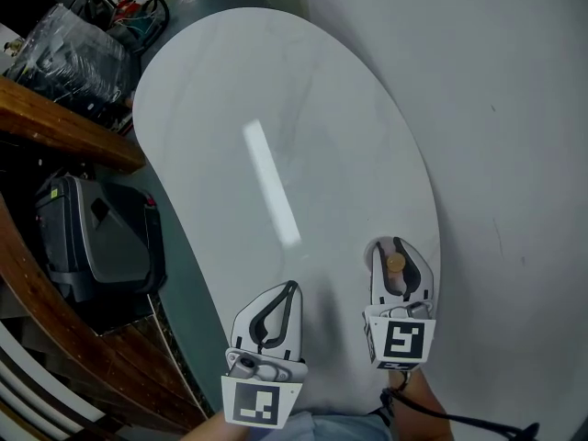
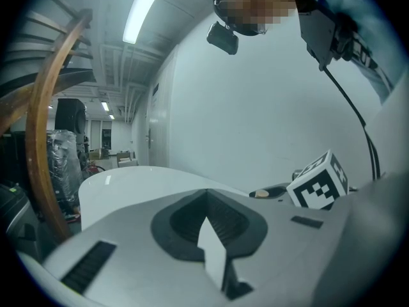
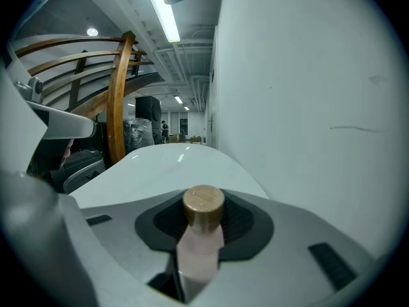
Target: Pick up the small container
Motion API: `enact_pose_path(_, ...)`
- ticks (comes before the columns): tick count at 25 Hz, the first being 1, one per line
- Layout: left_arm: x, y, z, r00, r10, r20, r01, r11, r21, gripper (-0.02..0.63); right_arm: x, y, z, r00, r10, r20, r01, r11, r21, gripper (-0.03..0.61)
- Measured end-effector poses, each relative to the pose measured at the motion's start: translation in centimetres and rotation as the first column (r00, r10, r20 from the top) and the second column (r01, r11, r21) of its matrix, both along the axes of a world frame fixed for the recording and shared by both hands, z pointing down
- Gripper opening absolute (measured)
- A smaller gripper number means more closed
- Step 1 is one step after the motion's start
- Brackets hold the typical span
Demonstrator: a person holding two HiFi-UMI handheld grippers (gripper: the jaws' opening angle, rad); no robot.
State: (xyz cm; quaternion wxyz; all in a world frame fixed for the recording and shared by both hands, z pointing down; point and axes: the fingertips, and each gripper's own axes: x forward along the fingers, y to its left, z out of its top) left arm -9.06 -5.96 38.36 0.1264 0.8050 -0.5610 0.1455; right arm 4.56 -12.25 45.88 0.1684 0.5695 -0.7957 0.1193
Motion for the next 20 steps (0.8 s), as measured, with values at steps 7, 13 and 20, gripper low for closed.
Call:
enact_pose_path(7, 0.0, 0.2, -1.3, 1.0, -0.013, -0.022, 0.014, 0.999, 0.041, 0.0, -0.9, 0.5, -2.5, 0.999, -0.046, 0.016, 0.046, 0.998, 0.053, 0.107)
enact_pose_path(13, 0.2, 0.6, -3.2, 0.999, -0.016, -0.029, 0.018, 0.995, 0.095, 0.0, -1.4, 1.2, -5.6, 0.997, -0.075, 0.034, 0.071, 0.992, 0.1, 0.107)
enact_pose_path(20, 0.1, 1.2, -5.7, 0.999, -0.03, -0.037, 0.037, 0.983, 0.178, 0.002, -2.1, 3.1, -9.1, 0.993, -0.111, 0.043, 0.103, 0.983, 0.154, 0.107)
